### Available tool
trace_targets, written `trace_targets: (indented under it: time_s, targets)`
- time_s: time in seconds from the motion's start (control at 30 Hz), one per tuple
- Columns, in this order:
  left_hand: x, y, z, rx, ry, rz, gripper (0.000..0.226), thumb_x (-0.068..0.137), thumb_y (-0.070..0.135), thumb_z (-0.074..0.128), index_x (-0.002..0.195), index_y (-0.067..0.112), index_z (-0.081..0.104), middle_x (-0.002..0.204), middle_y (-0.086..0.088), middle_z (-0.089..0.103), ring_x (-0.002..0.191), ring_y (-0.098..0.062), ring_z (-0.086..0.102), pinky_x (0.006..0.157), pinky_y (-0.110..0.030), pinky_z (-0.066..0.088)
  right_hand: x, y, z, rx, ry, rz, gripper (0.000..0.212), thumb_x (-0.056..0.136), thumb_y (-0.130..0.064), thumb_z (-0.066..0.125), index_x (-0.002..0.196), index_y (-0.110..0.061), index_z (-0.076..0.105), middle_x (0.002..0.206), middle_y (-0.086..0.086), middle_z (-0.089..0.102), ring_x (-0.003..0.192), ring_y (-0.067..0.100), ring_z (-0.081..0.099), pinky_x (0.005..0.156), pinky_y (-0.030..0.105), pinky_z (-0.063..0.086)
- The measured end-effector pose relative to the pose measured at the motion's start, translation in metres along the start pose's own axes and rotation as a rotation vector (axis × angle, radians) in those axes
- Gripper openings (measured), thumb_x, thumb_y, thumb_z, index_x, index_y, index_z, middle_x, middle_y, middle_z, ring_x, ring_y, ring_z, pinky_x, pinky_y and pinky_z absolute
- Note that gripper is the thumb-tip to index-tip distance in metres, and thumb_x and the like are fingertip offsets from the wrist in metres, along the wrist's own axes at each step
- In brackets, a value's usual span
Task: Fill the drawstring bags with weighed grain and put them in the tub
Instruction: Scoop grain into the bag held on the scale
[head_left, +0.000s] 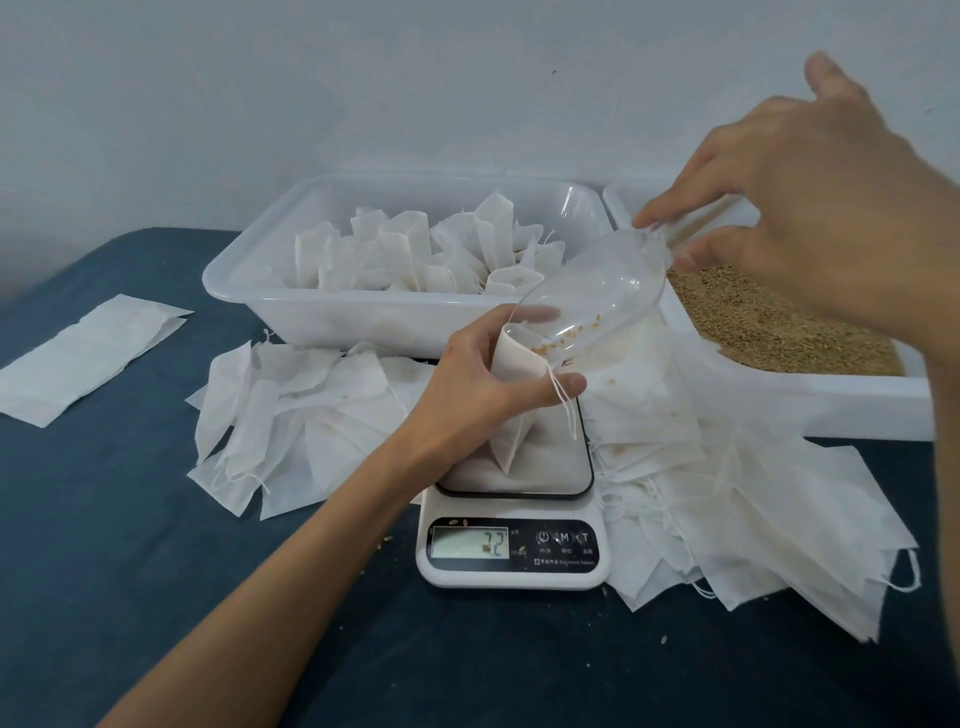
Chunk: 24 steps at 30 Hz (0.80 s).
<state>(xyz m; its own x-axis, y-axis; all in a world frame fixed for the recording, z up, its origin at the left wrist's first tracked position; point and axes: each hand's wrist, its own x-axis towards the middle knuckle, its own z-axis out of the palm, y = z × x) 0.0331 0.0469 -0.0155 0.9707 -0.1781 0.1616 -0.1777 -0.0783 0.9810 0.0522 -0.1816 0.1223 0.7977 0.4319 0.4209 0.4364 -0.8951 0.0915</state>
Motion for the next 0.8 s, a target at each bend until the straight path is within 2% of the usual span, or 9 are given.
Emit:
trace_targets:
  time_s: [0.6, 0.7, 0.8]
  targets:
    - [-0.001, 0.000, -0.001, -0.074, -0.019, 0.000, 0.056, 0.073, 0.020, 0.090, 0.125, 0.026, 0.070, 0.121, -0.014, 0.073, 0.115, -0.033, 0.070, 0.109, -0.056, 0.051, 0.000, -0.003, -0.002, 0.004, 0.006, 0.009, 0.031, 0.083, -0.034, 0.079, 0.112, -0.043, 0.071, 0.114, -0.002, 0.070, 0.125, 0.030, 0.053, 0.123, 0.049, -0.002]
    - [-0.001, -0.001, -0.002, -0.071, -0.026, -0.003, 0.057, 0.073, 0.018, 0.090, 0.125, 0.024, 0.069, 0.112, -0.009, 0.076, 0.103, -0.023, 0.074, 0.104, -0.046, 0.056, 0.000, -0.002, -0.003, 0.024, -0.010, 0.028, 0.031, 0.083, -0.033, 0.079, 0.111, -0.041, 0.071, 0.112, -0.006, 0.069, 0.118, 0.025, 0.053, 0.122, 0.050, 0.001]
    - [0.000, -0.001, -0.001, -0.067, -0.040, 0.023, 0.056, 0.079, 0.006, 0.089, 0.129, 0.017, 0.067, 0.104, -0.007, 0.076, 0.095, -0.016, 0.071, 0.090, -0.028, 0.056, -0.001, 0.007, -0.004, 0.105, -0.050, 0.077, 0.028, 0.082, -0.030, 0.081, 0.104, -0.042, 0.068, 0.101, -0.013, 0.062, 0.098, 0.008, 0.043, 0.114, 0.051, 0.021]
